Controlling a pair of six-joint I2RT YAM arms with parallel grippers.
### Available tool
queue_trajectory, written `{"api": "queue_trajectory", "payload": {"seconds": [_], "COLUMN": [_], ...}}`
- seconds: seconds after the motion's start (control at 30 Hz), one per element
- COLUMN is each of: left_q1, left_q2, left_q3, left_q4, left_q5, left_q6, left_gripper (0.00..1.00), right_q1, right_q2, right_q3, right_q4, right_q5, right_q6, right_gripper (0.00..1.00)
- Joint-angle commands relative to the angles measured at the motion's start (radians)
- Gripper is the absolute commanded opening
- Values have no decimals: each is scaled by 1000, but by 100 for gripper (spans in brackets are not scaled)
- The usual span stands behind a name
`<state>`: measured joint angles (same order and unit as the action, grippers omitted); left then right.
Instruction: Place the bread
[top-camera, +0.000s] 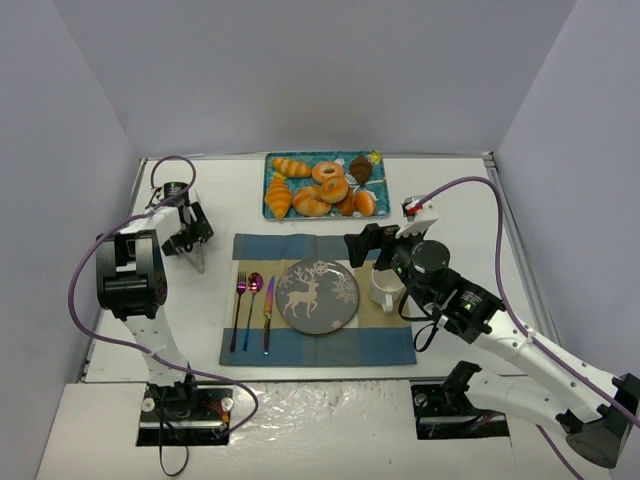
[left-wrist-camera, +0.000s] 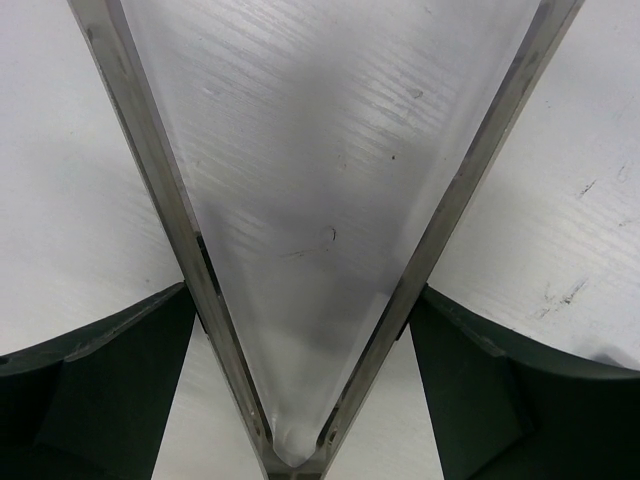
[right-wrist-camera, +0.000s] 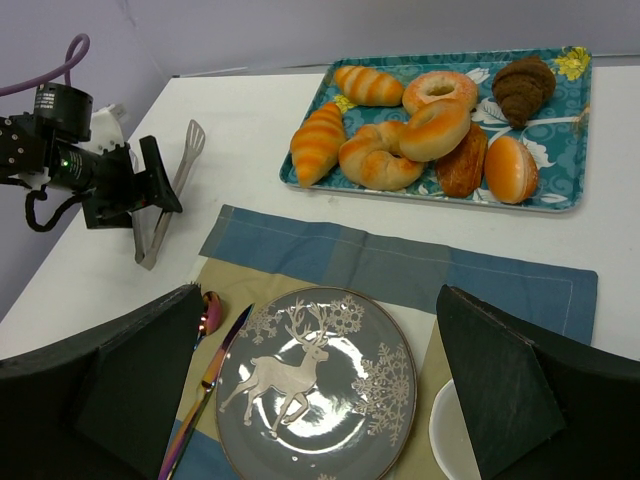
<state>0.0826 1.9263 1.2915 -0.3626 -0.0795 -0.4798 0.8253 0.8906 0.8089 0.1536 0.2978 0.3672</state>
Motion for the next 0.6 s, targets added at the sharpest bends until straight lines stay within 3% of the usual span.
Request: {"api": "queue_trajectory", "payload": {"seconds": [0.0, 0.3, 0.47, 0.57], "left_q1": [3, 2, -5, -10], "left_q2": [-2, -4, -2, -23], "left_q3": [-30, -38, -29, -21], "left_q4": [-60, -53, -59, -67], "left_q5": [47, 53, 52, 44], "left_q6": [-52, -60, -56, -56], "left_gripper": [79, 65, 49, 46], "right_q1": [-5, -5, -5, -5], "right_q2": [-20, -7, -3, -3], "right_q3": [5, 21, 22, 22], "right_q4": [74, 65, 63, 63], "right_q5": [6, 0, 0, 0], "right_q6": [8, 7, 12, 16], "right_gripper": [100, 100, 100, 100]}}
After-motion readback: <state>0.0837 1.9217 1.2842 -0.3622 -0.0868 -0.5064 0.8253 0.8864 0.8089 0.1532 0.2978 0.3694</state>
